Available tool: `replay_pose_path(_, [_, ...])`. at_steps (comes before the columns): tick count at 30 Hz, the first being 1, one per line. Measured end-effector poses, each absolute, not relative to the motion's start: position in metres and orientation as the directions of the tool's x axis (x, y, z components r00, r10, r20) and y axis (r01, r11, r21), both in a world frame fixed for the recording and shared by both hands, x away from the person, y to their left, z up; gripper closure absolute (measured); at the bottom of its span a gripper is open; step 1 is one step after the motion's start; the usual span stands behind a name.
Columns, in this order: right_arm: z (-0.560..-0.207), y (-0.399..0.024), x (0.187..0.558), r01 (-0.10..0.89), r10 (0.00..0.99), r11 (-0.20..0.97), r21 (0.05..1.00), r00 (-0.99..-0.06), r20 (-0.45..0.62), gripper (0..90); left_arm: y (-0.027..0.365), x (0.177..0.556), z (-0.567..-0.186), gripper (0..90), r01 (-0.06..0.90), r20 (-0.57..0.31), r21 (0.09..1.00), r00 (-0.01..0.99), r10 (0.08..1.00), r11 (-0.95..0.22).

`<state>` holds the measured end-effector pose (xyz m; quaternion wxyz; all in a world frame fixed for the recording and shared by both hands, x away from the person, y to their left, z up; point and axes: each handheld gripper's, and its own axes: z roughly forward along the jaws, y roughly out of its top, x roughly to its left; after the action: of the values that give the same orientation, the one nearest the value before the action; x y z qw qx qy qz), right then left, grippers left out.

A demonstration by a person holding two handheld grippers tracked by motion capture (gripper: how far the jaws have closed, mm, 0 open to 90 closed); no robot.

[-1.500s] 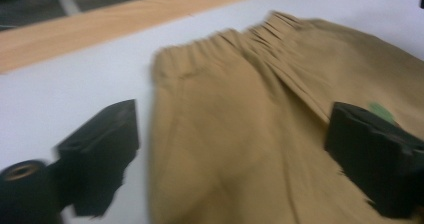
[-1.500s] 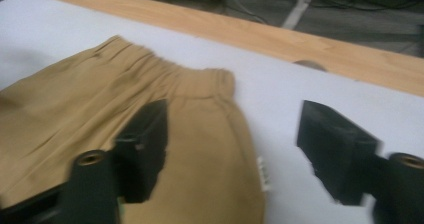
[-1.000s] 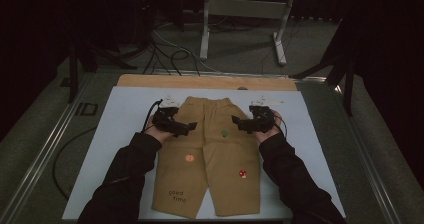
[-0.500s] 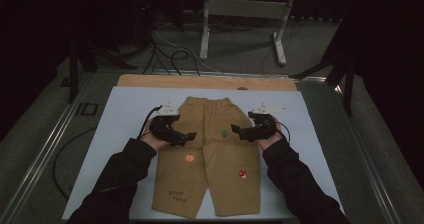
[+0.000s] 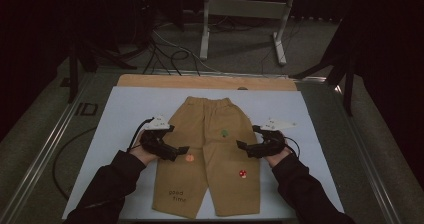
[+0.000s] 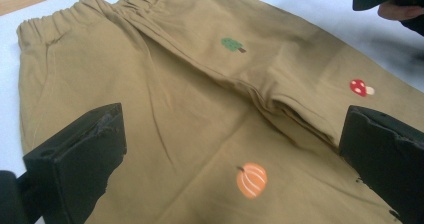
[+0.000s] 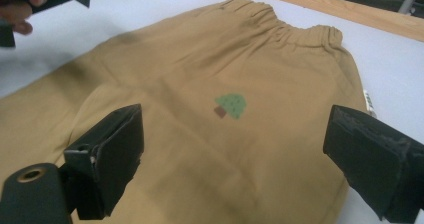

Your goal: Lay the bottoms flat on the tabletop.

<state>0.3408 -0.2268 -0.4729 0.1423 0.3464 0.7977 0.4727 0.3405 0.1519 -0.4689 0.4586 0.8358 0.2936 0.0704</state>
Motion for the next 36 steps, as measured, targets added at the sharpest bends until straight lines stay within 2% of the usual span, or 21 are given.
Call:
replay_pose_path(18, [-0.482,-0.252,0.298,0.432,0.699,0.361,0.827,-0.712,0.068,9.2,0.186,0.288,-0.486,0.1,0.442,-0.166,0.802,0.811,0.561,-0.402])
replay_pose_path(36, [-0.486,-0.267,0.267,0.442,0.666,0.395,0.805,-0.742,0.08,9.2,0.212,0.25,-0.492,0.1,0.457,-0.164,0.787,0.803,0.573,-0.415])
